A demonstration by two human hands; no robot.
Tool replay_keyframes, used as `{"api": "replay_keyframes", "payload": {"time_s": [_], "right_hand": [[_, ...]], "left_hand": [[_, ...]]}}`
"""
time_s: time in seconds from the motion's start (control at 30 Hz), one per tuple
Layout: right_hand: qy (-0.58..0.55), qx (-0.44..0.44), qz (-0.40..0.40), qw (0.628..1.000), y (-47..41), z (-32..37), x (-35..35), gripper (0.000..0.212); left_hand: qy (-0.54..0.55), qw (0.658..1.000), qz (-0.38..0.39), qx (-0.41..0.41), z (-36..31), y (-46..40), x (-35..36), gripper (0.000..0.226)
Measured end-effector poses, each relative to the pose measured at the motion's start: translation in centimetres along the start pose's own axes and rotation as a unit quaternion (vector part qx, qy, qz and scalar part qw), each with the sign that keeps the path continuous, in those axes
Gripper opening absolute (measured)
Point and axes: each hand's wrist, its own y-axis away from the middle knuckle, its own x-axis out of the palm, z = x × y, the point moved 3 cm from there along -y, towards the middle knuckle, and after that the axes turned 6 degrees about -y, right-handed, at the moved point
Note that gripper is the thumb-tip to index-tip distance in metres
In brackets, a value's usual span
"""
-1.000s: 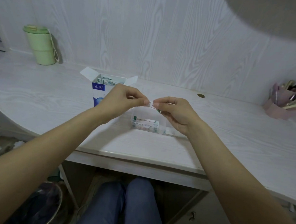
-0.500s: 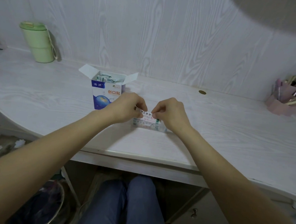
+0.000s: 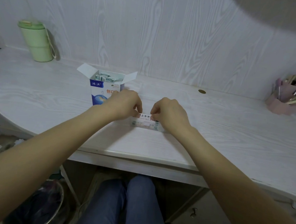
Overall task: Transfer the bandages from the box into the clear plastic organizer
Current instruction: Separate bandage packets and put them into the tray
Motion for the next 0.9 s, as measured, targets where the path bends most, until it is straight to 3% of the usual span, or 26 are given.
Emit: {"api": "replay_keyframes", "payload": {"time_s": [0.47,0.7,0.9], "right_hand": [[0.015,0.007,0.021,1.0,-0.2,0.4,0.1,0.009],[-0.025,0.005,-0.018,1.0,0.5,0.9,-2.6,0.018],[-0.079,-0.057,-0.082,0.992,-0.4,4.1,-4.1,0.019]], "left_hand": [[0.032,0.999,0.018,0.008,0.1,-0.4,0.1,0.018],[0.097,0.992,-0.082,0.025,0.2,1.3,-3.1,0.013],[0.114,0.977,-0.181,-0.012,3.8,2.6,-5.6,0.013]]}}
